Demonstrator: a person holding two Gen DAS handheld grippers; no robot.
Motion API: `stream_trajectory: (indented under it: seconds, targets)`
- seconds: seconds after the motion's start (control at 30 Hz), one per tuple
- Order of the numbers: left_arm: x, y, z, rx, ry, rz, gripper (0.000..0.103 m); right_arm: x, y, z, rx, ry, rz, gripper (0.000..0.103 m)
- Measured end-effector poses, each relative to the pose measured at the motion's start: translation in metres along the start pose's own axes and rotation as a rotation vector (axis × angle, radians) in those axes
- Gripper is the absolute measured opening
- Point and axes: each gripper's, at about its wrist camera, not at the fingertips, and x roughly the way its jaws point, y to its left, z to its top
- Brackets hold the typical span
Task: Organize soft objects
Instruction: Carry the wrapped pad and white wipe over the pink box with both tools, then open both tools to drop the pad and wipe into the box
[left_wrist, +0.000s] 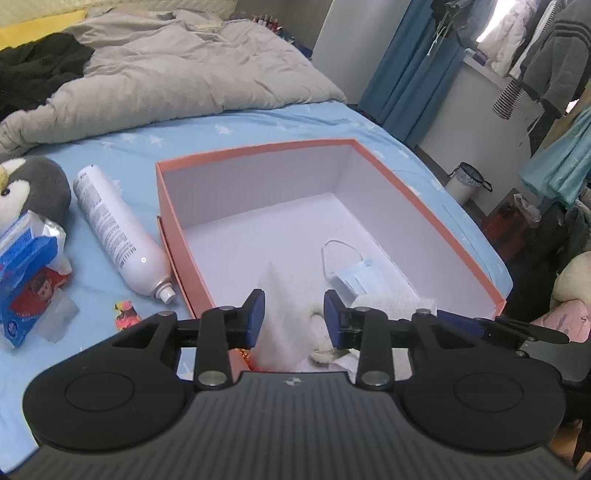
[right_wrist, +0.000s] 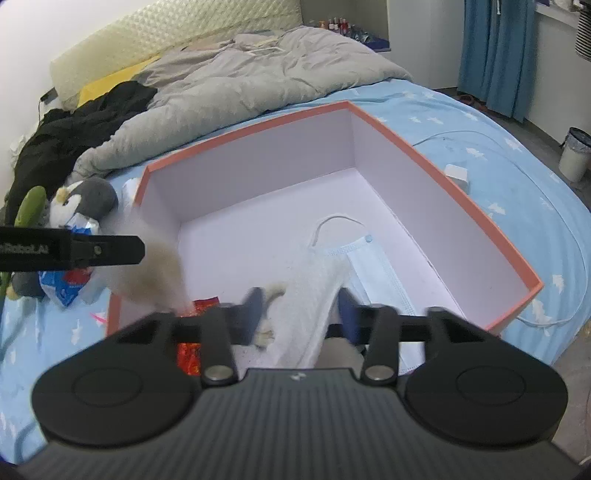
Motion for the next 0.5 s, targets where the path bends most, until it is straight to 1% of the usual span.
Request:
stream_trajectory:
  seconds: [0.17,0.33,0.5]
  targets:
    - [-0.019,-0.007,0.003,0.038,-0.045,0.006,0.041,-0.013,-0.002,0.005,0.006,-0.037,0.007,0.052]
    - [-0.051,-0.010,-0.001,0.077,-0.117,0.007,0.041,-0.041,0.003,0.010,0.004,-0.124,0.035,0.052]
    - [-0.087,-0.004,-0.012,0.073,-0.186,0.005,0.041,-0.071,0.019,0.008,-0.023,-0.213,0.076,0.059]
